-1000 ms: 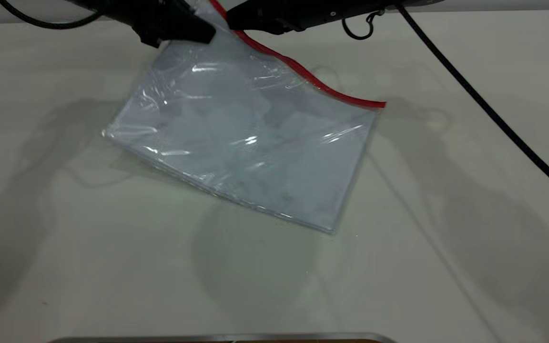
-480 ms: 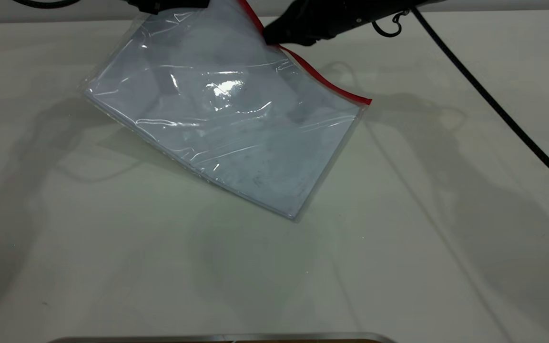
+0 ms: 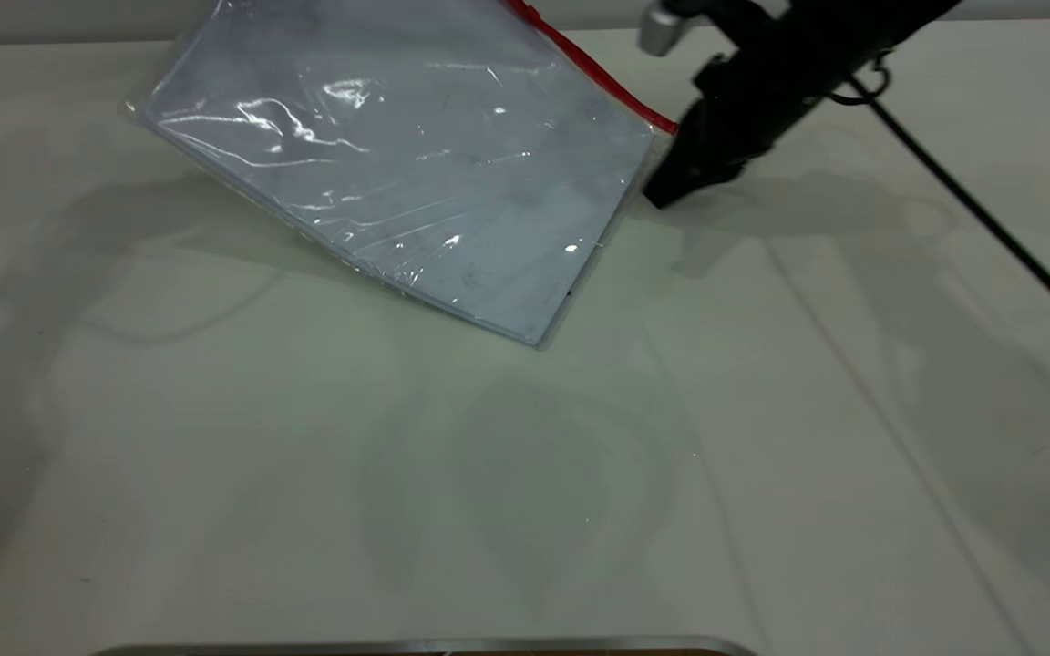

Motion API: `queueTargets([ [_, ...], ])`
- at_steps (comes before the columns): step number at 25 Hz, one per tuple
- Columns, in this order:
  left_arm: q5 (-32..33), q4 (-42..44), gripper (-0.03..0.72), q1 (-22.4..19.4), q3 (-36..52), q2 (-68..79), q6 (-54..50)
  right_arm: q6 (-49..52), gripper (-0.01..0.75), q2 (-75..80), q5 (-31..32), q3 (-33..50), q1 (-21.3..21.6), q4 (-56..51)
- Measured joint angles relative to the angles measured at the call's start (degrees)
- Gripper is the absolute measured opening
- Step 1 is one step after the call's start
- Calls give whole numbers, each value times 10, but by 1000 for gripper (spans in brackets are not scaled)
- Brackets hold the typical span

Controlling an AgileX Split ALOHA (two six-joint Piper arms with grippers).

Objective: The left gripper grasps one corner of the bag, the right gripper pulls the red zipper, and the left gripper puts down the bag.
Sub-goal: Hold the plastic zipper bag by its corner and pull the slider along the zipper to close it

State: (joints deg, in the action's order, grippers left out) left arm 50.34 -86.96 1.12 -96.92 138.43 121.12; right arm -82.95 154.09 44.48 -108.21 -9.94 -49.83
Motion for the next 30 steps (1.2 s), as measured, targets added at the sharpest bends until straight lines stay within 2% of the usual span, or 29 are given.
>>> queueTargets([
  [4,1,6,56,1,0,0,0,34,24,0,50,0,28,8],
  [8,1,29,56,1,0,0,0,37,25,-1,76,0,36,-30],
  [14,3,72,56,1,0,0,0,-2,51,-1,101,0,36,-165],
  [18,13,139,56,1,0,0,-23,-70,141,-1,107,-12,30,-292],
  [21,45,174,57,1,0,0,-34,-134,259,-1,69,-15,9,-362],
  [25,80,190,57,2,0,0,-34,-211,404,-1,-1,-15,-33,-382],
  [30,82,195,57,2,0,0,-34,-252,448,-1,-44,-15,-63,-385],
])
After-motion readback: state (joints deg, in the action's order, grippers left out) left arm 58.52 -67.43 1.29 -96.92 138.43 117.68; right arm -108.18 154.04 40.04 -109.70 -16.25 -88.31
